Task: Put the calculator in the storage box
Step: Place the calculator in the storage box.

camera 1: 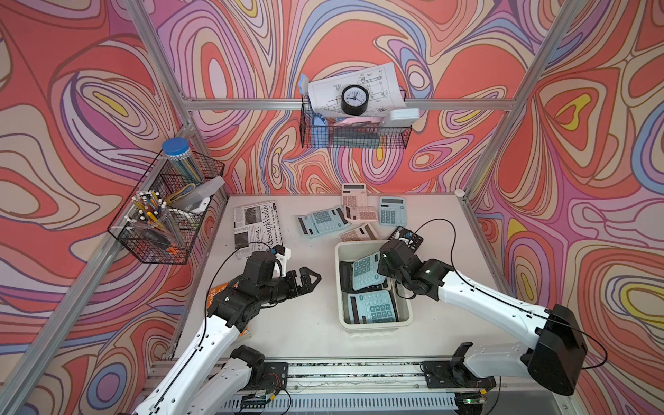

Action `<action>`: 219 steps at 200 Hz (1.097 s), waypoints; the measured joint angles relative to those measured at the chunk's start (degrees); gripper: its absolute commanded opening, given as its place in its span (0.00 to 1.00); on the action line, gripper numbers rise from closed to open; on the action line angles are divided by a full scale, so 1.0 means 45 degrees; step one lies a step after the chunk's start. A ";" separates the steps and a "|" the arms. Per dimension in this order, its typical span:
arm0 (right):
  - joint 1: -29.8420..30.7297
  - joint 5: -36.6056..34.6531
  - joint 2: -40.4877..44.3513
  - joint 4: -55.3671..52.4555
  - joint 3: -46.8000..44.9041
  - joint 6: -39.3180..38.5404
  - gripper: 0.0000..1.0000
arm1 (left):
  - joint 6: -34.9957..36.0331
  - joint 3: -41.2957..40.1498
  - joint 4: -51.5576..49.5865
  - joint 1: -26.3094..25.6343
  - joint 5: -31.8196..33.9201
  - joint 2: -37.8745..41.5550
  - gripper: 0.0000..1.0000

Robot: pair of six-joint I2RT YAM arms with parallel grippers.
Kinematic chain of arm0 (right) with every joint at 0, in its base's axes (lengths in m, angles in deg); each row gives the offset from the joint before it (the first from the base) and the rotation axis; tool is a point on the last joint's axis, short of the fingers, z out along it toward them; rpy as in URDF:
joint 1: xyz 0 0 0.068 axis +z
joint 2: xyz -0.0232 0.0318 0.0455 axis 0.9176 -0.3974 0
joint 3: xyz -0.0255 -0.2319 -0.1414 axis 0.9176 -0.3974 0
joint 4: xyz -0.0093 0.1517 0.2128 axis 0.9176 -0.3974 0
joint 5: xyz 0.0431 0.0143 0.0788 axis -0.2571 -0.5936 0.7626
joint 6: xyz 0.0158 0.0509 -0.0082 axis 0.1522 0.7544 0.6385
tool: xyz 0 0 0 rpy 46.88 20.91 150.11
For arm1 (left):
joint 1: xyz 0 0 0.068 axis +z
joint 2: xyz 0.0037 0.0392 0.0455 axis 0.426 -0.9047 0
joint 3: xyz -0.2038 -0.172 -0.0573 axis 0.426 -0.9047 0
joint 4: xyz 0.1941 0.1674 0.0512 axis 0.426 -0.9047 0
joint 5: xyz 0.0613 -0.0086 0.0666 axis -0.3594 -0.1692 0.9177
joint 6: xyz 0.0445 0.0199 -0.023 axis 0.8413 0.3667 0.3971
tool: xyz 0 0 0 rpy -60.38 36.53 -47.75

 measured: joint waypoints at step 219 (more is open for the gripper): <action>0.0005 -0.0204 0.0452 -0.1787 0.2229 -0.2069 0.96 | -0.0602 -0.0005 -0.0515 0.0000 -0.1613 -0.0039 0.99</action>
